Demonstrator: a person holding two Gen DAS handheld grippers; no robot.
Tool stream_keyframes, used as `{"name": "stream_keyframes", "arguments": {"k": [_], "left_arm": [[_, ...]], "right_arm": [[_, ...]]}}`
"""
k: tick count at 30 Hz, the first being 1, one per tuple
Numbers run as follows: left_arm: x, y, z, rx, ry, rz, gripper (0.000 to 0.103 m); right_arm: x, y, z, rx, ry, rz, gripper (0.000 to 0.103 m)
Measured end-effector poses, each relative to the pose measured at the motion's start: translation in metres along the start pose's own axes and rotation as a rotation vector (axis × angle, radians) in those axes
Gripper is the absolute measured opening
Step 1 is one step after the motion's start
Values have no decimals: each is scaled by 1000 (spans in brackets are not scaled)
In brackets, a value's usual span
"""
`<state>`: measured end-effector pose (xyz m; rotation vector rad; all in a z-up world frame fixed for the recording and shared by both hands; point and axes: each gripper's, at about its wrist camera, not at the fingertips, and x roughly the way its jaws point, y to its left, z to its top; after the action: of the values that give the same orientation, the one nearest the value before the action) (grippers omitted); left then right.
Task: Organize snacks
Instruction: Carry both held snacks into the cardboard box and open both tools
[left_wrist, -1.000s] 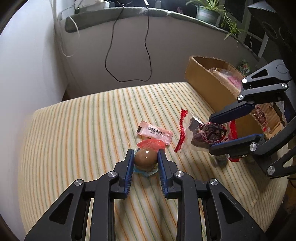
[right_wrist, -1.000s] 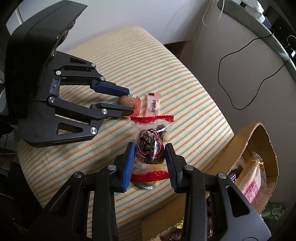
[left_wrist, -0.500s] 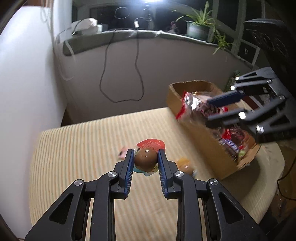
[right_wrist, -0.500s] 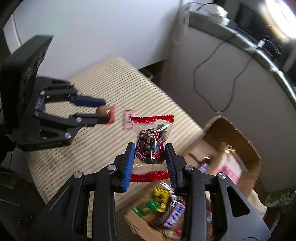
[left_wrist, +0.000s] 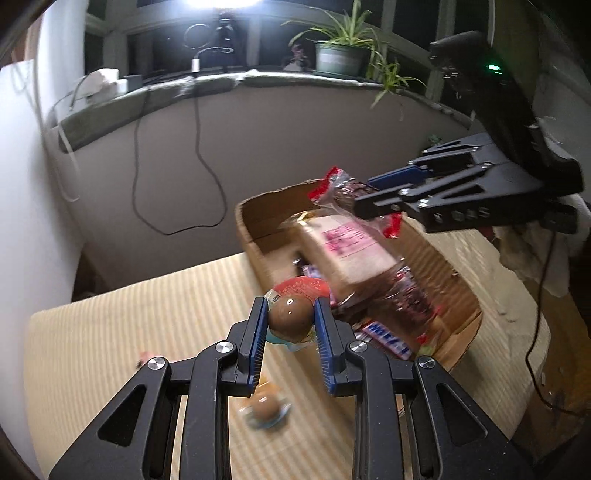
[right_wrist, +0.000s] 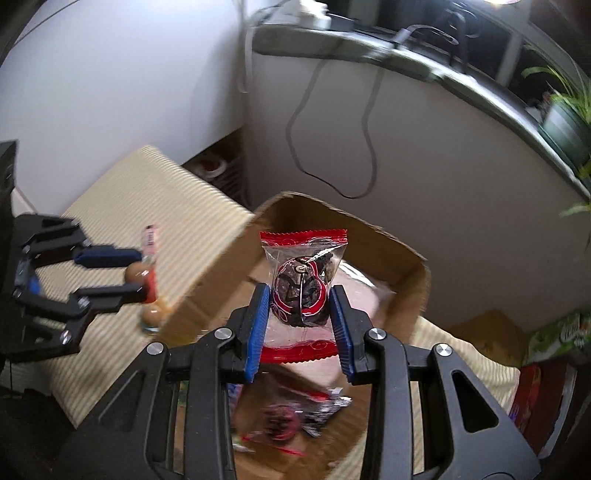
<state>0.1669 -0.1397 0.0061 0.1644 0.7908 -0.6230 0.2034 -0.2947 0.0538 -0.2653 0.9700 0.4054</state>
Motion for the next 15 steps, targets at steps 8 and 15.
{"name": "stream_keyframes", "arguments": {"k": [8, 15], "left_arm": [[14, -25, 7, 23, 11, -31, 24], [22, -47, 7, 52, 24, -50, 24]], "right_arm": [[12, -39, -12, 71, 7, -10, 35], [19, -49, -18, 92, 16, -1, 35]]}}
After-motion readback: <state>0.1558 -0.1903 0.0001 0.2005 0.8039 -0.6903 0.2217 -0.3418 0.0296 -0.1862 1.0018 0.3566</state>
